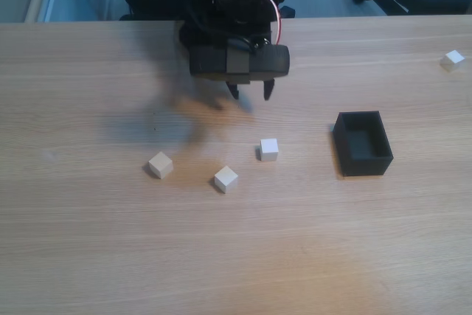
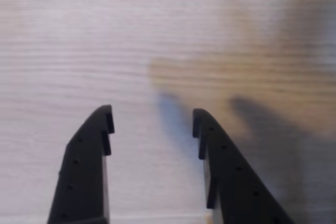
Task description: Pick blocks and place them in the box.
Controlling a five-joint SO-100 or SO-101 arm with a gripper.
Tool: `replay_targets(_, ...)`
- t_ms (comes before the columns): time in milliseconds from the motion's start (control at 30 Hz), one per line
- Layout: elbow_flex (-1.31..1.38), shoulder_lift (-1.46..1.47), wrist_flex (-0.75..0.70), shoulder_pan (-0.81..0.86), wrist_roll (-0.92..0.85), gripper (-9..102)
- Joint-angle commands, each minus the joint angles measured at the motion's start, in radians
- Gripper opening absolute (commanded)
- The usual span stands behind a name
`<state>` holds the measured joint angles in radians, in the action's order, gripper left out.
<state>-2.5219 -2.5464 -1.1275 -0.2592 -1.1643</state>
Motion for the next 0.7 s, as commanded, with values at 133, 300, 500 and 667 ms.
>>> replay_targets(133,0.123,0.241,0.183,-0.043,0.080,18)
replay_targets(300,0.186,0.368,0.290,-0.048,0.109,18)
replay_targets(500,0.268,0.483,0.310,-0.048,0.137,18)
replay_targets(667,0.295,0.554,0.354,-0.043,0.140,18)
